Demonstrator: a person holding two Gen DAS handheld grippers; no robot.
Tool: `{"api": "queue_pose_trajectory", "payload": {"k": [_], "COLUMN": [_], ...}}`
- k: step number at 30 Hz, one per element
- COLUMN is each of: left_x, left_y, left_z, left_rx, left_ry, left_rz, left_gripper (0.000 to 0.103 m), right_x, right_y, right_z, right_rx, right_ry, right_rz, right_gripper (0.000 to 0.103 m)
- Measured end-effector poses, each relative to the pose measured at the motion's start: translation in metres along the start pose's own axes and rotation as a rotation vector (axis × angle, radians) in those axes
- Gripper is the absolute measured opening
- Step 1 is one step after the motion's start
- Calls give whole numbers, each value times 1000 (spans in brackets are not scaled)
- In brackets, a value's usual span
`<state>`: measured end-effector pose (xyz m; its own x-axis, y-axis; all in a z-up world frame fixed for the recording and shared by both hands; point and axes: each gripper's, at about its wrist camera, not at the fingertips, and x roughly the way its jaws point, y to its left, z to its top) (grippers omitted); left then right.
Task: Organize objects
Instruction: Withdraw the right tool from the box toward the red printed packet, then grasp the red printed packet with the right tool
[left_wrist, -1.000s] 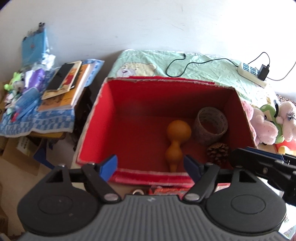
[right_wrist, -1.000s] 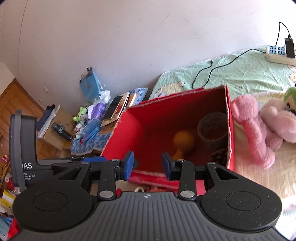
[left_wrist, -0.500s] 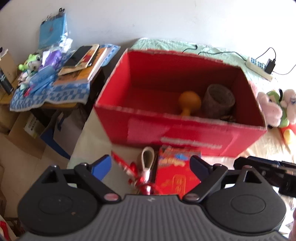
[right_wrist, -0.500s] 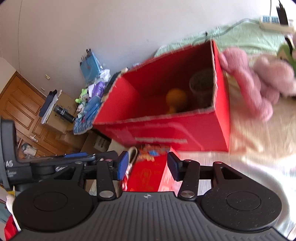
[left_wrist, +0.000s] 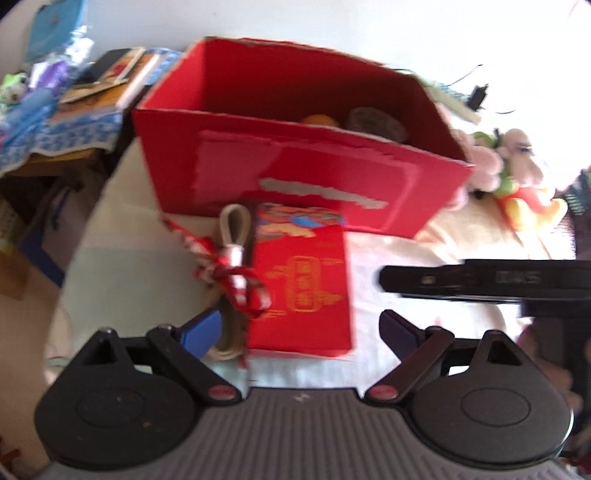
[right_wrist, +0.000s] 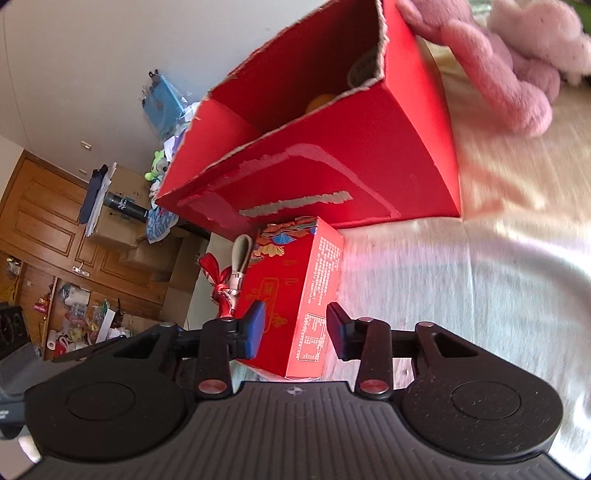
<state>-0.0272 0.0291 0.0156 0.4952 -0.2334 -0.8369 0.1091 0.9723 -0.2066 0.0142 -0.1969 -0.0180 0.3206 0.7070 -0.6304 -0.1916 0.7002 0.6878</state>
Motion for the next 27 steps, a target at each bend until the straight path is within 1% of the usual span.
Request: {"api": "queue_pose_trajectory", "payload": {"k": [3, 6, 7, 10, 15, 19, 22, 25, 27], "left_x": [-1, 4, 7, 17, 35, 48, 54, 59, 64], "left_y": [-10, -14, -16, -17, -9, 1, 10, 15, 16], "left_z": [1, 3, 3, 9, 22, 24, 25, 28, 29], "left_rx": [27, 44, 51, 66, 60, 57, 49, 58, 68], "left_ry": [-30, -29, -26, -21, 0, 23, 38, 48, 59], "left_rz": [-54, -116, -126, -120, -129, -108, -115, -142, -142], "left_gripper": [92, 92, 93, 93, 93, 93, 93, 95, 95], "right_x": [1, 2, 2, 1, 1, 6, 9, 14, 18], "right_y": [-5, -10, -12, -16, -22, -24, -26, -28, -28], "right_z": [2, 4, 4, 5, 9, 10, 11, 12, 12], "right_rx": [13, 41, 53, 73, 120, 152, 170, 191, 199], "right_ry": [6, 7, 9, 4, -18, -11, -9, 1, 7], "right_rz": [7, 20, 26, 31, 33, 44, 42, 50, 49], "right_gripper": [41, 41, 41, 41, 40, 40, 40, 40, 40]}}
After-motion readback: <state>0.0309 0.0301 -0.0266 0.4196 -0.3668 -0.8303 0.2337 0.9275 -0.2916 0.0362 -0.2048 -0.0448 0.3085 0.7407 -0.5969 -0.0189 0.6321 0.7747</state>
